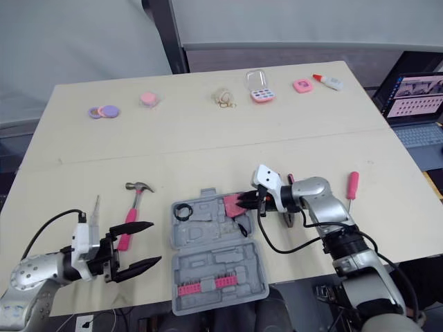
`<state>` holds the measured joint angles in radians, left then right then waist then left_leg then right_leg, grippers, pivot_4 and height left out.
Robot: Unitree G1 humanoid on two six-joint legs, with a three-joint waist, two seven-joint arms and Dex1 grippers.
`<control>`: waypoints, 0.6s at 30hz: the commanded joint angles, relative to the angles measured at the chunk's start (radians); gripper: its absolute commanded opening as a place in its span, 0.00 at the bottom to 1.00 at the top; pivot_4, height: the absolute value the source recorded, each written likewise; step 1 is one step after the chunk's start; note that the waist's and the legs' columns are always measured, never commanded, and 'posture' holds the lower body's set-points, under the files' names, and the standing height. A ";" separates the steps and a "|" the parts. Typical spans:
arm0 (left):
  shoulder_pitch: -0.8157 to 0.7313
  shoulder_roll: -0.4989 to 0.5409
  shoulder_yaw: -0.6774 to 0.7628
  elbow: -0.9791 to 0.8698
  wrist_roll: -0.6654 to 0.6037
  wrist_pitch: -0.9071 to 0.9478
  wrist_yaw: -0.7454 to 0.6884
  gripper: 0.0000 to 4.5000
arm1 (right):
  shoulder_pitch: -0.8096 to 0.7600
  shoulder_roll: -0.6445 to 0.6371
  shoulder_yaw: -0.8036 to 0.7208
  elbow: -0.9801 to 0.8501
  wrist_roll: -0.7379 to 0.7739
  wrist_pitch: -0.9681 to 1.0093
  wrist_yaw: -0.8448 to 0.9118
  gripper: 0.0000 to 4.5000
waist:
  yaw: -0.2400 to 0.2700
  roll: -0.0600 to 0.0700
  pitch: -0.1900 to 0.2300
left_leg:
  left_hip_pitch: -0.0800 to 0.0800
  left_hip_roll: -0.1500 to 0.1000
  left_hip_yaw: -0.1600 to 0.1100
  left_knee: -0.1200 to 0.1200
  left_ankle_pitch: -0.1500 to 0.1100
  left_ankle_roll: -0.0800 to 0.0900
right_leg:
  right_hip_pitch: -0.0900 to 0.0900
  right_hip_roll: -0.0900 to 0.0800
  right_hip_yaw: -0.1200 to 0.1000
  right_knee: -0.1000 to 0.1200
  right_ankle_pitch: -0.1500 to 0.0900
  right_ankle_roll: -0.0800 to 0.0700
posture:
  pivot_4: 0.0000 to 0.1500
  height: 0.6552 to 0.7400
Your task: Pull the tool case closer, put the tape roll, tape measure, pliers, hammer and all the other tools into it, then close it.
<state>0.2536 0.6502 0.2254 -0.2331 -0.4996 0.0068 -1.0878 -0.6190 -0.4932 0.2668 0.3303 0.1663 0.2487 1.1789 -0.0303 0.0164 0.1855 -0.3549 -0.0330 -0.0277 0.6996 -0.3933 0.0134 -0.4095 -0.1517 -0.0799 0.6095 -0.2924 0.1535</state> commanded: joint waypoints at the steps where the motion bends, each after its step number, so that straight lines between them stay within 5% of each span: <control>1: 0.013 0.019 0.027 -0.048 -0.018 0.003 -0.003 1.00 | 0.002 0.013 -0.009 0.045 -0.001 -0.037 0.017 0.19 | 0.000 -0.001 0.000 | 0.000 0.000 0.000 0.000 0.000 0.000 | 0.000 0.000 0.000 0.000 0.000 0.000 | 1.00 1.00; 18: 0.021 0.029 0.037 -0.102 -0.023 0.046 0.018 1.00 | 0.039 0.075 -0.023 0.155 -0.022 -0.090 -0.010 0.19 | -0.001 -0.004 -0.003 | 0.002 0.001 0.000 0.000 0.000 0.000 | 0.002 0.000 0.000 0.001 0.000 0.000 | 1.00 1.00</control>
<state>0.2637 0.6710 0.2362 -0.3042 -0.5055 0.0549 -1.0720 -0.6090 -0.4196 0.2330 0.4691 0.1670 0.1517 1.1760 -0.0315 0.0120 0.1827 -0.3526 -0.0322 -0.0279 0.6996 -0.3933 0.0134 -0.4074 -0.1513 -0.0799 0.6100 -0.2925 0.1535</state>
